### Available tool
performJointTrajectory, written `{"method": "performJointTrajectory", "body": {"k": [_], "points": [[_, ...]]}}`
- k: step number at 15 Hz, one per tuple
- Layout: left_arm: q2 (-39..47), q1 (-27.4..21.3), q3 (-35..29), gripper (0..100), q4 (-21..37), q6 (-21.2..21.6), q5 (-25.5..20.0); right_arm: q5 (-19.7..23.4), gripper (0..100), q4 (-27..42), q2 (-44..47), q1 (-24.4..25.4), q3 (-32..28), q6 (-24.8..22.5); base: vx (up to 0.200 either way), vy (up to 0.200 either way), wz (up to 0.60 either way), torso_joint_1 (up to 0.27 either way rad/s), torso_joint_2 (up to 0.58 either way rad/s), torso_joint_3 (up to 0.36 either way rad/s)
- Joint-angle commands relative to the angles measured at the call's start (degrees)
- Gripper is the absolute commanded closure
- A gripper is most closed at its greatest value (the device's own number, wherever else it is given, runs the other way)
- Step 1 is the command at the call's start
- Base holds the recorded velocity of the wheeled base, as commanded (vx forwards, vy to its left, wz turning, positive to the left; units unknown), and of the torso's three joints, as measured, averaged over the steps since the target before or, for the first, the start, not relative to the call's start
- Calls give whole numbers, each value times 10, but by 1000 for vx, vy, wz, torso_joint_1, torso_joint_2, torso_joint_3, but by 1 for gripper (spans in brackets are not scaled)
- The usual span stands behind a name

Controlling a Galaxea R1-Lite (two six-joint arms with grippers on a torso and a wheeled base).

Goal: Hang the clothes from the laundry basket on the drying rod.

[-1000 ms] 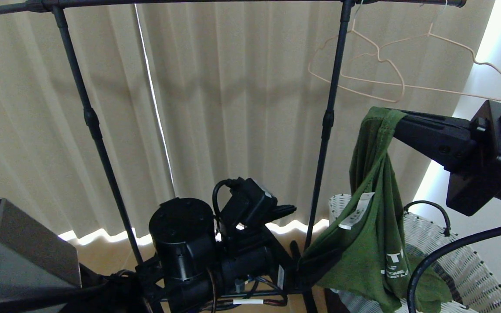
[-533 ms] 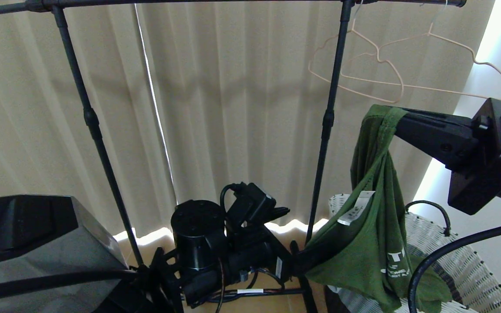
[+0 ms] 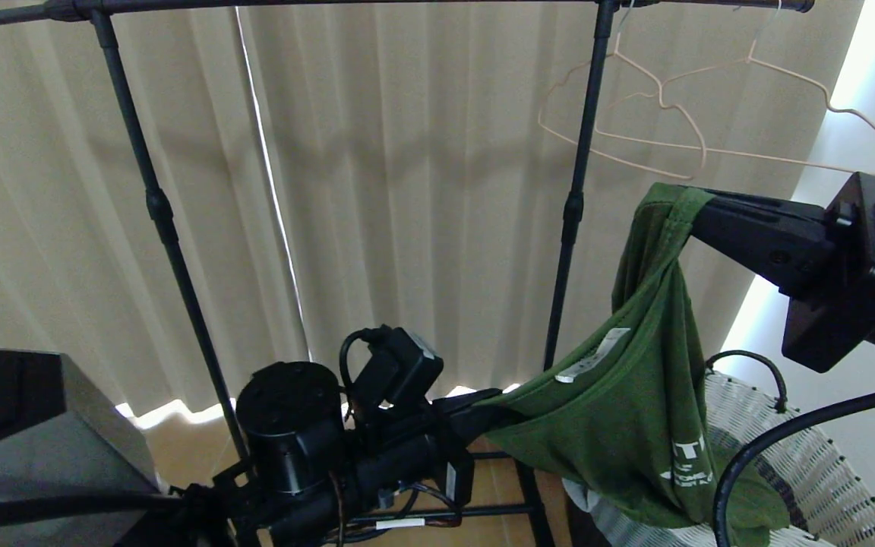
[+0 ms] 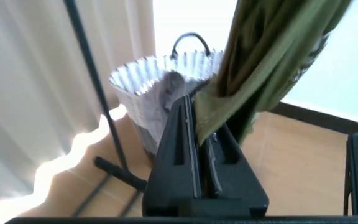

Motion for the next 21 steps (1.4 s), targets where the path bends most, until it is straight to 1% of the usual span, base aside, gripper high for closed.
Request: {"method": "performJointTrajectory", "body": {"k": [1,2,3,4,5,6,7,8,10,11,12,13,14,15,16,17,18,19,21], "points": [[-83,17,33,100,2,7,1,-1,100,0,0,-12,0,0,0,0,0,0,0,0],[-83,17,33,100,2,7,1,-1,100,0,0,-12,0,0,0,0,0,0,0,0],[-184,45,17,100,96,8,1,-1,100,-1,0,-23,-4,0,0,0,0,0,0,0],[-231,54,-9,100,169,8,1,-1,100,-1,-2,-27,-6,0,0,0,0,0,0,0],[-297,64,-65,100,296,7,1,-1,100,-2,-5,-34,-14,0,0,0,0,0,0,0],[-327,73,-109,100,365,6,1,-1,100,-2,-5,-38,-28,0,0,0,0,0,0,0],[-344,82,-151,100,418,6,2,-1,100,-1,-4,-39,-43,0,0,0,0,0,0,0],[-352,92,-190,100,456,6,2,-2,100,-1,-1,-40,-60,-1,0,0,0,0,0,0],[-353,115,-276,100,542,9,2,-3,100,0,11,-61,-86,-2,0,0,0,0,0,0],[-353,118,-296,100,563,11,2,-3,100,0,14,-67,-91,-3,0,0,0,0,0,0],[-352,120,-328,100,599,18,2,-3,100,0,16,-76,-99,-3,0,0,0,0,0,0],[-345,121,-393,100,676,68,2,-4,100,0,23,-93,-108,-3,0,0,0,0,0,0],[-334,128,-420,100,712,93,4,-4,100,1,25,-104,-103,-4,0,0,0,0,0,0],[-330,130,-426,100,722,99,9,-4,100,1,25,-107,-101,-4,0,0,0,0,0,0],[-306,133,-457,100,761,108,86,-5,100,2,26,-118,-80,-5,0,0,0,0,0,0],[-297,129,-459,100,762,108,116,-5,100,1,25,-121,-73,-5,0,0,0,0,0,0],[-285,119,-458,100,761,107,176,-5,100,1,25,-128,-54,-5,0,0,0,0,0,0],[-282,101,-457,100,757,102,206,-5,100,1,25,-136,-43,-5,0,0,0,0,0,0],[-286,90,-457,100,757,99,206,-5,100,3,27,-149,-44,-6,0,0,0,0,0,0]]}}
